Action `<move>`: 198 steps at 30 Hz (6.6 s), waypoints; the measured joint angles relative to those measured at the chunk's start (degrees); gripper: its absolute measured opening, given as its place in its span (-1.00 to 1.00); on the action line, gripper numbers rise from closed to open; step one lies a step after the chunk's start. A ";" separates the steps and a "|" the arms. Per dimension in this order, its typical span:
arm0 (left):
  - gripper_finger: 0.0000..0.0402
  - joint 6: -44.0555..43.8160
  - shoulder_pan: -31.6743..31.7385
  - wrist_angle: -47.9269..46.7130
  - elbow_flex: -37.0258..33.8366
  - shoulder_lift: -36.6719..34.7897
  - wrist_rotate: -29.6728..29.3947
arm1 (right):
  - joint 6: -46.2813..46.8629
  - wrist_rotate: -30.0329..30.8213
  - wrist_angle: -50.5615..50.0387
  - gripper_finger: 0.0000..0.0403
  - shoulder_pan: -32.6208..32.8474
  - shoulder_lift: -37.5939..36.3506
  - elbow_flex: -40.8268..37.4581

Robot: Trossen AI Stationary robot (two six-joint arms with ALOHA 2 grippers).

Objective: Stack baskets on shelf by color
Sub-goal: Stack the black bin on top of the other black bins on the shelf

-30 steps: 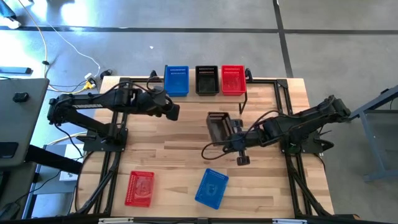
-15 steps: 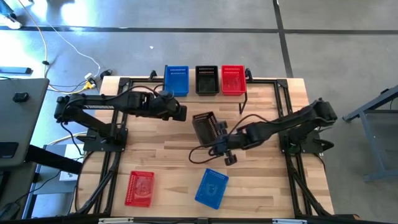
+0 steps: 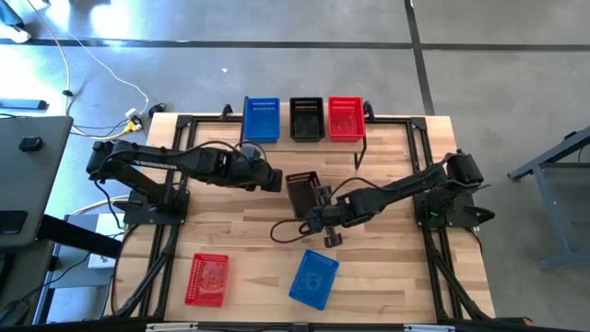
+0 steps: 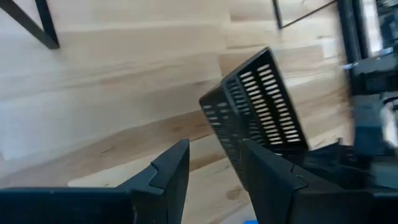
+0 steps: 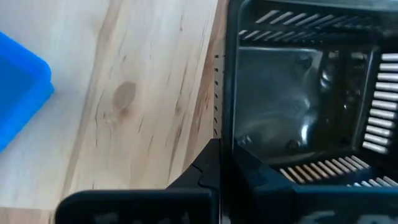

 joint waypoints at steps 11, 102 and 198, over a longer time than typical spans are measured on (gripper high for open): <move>-0.34 -1.79 -1.43 7.05 0.01 5.21 0.81 | -0.33 0.34 0.87 -1.00 0.03 0.33 4.51; -1.00 14.88 10.66 12.23 0.03 -1.43 3.55 | 22.56 10.80 -19.30 -0.14 0.84 -12.93 9.66; -1.00 17.34 40.91 26.75 9.10 12.23 31.34 | 15.05 1.16 -21.06 -0.14 -18.05 -12.80 9.68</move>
